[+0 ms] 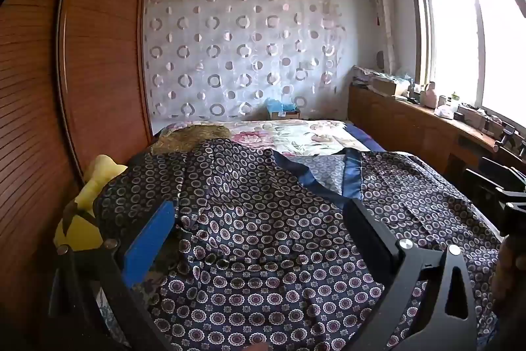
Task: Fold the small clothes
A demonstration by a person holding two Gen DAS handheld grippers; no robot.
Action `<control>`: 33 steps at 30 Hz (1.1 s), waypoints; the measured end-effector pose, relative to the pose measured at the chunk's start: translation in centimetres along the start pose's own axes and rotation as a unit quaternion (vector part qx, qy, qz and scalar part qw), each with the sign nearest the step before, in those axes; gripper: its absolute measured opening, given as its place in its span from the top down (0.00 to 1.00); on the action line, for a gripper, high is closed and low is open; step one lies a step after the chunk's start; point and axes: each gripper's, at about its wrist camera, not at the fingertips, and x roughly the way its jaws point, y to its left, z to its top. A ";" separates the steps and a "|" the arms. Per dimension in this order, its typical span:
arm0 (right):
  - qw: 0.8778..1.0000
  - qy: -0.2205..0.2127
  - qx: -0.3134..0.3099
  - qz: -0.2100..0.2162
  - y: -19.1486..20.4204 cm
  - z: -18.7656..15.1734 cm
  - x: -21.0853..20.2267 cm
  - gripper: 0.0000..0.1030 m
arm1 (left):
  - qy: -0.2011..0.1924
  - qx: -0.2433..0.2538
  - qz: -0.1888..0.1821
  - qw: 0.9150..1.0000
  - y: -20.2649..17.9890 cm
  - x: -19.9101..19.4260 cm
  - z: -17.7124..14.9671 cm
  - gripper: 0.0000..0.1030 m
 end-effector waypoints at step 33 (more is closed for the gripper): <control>1.000 -0.001 0.003 -0.002 0.3 -0.2 0.0 0.00 | -0.003 0.011 -0.002 1.000 -0.8 -0.7 0.1 0.01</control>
